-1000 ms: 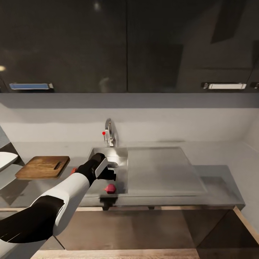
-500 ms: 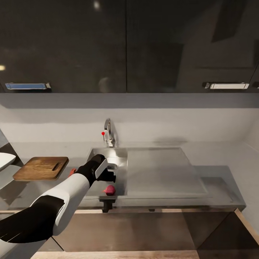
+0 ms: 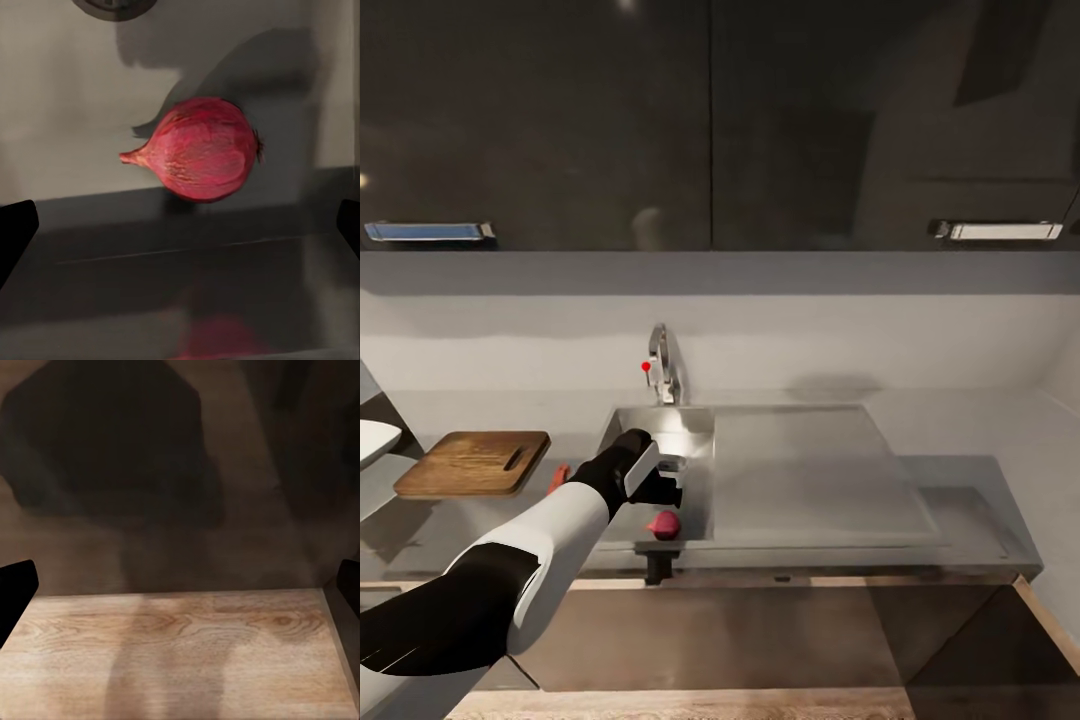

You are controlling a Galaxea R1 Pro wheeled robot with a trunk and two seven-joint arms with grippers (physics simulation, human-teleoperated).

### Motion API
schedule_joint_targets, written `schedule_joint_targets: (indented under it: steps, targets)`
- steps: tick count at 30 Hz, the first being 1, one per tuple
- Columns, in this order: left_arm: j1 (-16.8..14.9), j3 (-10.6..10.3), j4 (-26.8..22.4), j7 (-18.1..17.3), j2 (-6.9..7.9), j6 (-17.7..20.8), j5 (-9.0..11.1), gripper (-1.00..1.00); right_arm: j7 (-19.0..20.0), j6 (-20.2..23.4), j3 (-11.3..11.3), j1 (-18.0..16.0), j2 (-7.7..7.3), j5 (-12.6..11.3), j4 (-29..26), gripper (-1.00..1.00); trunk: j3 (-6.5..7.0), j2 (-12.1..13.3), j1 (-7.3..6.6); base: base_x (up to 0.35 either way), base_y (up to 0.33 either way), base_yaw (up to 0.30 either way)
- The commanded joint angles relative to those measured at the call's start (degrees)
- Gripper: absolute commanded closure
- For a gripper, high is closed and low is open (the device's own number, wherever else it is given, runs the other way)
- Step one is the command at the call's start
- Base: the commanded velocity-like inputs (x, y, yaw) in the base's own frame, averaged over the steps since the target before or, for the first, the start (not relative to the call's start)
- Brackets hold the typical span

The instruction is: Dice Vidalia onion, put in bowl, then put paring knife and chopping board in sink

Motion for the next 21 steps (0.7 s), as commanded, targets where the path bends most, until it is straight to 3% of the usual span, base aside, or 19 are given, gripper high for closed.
schedule_joint_targets:
  steps: [1,21]
  targets:
    - [0.0,-0.4,0.0,0.4,0.02,0.2,0.6,-1.0,-0.3,0.0,-0.2,0.0,0.06,0.6,-0.1,-1.0,-0.19,-0.1,0.03,0.0,0.0,0.0]
    - [0.0,-0.4,0.2,0.5,0.02,0.2,0.6,-1.0,-0.3,0.1,-0.3,0.0,0.09,0.6,0.0,-1.0,-1.76,-0.1,0.03,0.043,-0.033,0.0]
